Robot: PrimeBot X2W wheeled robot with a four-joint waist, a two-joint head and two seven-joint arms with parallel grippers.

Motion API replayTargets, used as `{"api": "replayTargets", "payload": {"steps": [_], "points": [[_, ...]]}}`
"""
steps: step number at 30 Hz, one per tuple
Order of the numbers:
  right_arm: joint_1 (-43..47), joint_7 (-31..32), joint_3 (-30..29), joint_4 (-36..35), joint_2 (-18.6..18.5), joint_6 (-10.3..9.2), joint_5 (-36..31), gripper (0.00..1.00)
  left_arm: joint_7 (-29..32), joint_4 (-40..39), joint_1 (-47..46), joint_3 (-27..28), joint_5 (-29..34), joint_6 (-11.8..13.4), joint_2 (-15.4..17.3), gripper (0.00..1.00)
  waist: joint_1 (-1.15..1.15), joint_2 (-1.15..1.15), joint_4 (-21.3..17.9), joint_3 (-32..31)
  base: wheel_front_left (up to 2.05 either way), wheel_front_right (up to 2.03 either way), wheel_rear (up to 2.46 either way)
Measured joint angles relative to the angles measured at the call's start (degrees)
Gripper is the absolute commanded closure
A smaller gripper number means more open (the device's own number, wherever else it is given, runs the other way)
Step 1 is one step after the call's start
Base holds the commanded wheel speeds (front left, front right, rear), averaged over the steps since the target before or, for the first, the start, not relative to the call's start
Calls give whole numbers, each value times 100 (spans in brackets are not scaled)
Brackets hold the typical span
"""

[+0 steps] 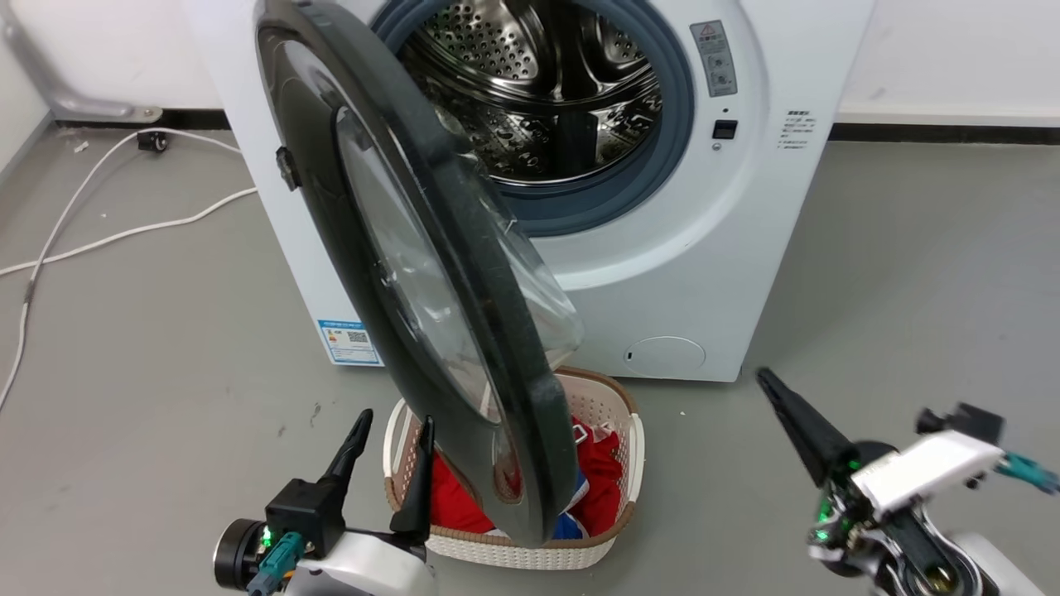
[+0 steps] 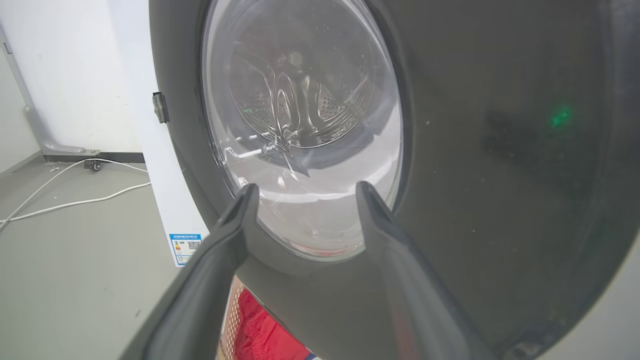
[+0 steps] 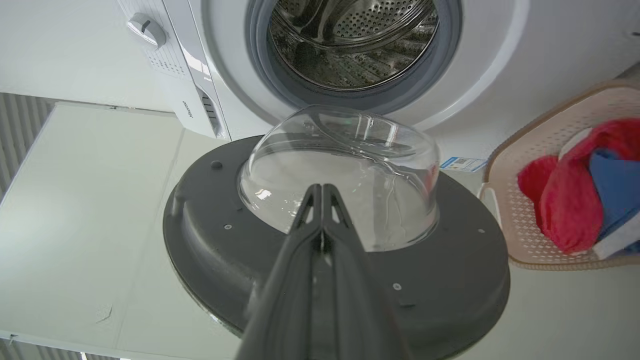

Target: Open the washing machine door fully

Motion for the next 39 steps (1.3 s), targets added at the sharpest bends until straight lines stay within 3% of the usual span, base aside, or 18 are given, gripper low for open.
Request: {"api": "replayTargets", "payload": {"steps": [2,3,5,6,12,15,22,25,26,31,39], "points": [[225,-350,-9,-188,-187,0,-269,100,0,-25,29,49,-1,9,5,0,0,0,-44,-16,0,0,0],[325,-571,-14,-257,-247,0,-438,82,0,-33,37,62,-1,10,5,0,0,0,-67,-23,0,0,0],[482,-972,14,-321,-411,0,-824,24,0,-42,42,89,1,19,5,0,0,0,-109,-36,0,0,0],[548,-1140,23,-338,-483,0,-1039,2,0,-42,46,107,1,25,7,0,0,0,-134,-42,0,0,0],[868,-1466,-301,-199,-572,0,-2317,0,0,-58,78,162,23,44,13,0,0,0,-278,-69,0,0,0],[1009,-1479,-964,9,-494,0,-3534,0,0,-54,99,182,25,48,20,0,0,0,-337,-84,0,0,0],[1396,-1482,-2570,-219,308,0,-6656,0,0,-38,104,241,27,76,29,0,0,0,-393,-100,0,0,0],[1528,-1273,-3120,-636,799,1,-7817,0,0,-33,103,271,27,100,31,0,0,0,-392,-93,0,0,0],[1655,-904,-3461,-1162,1202,1,-8761,0,0,-37,100,310,37,126,40,0,0,0,-390,-78,0,0,0],[1923,-476,-3589,-1733,1585,1,-9697,0,0,-34,97,335,44,151,51,0,0,0,-381,-62,0,0,0],[2121,-381,-3418,-1750,1771,2,-10142,0,0,-11,76,360,44,169,52,0,1,0,-380,-49,0,0,0]]}}
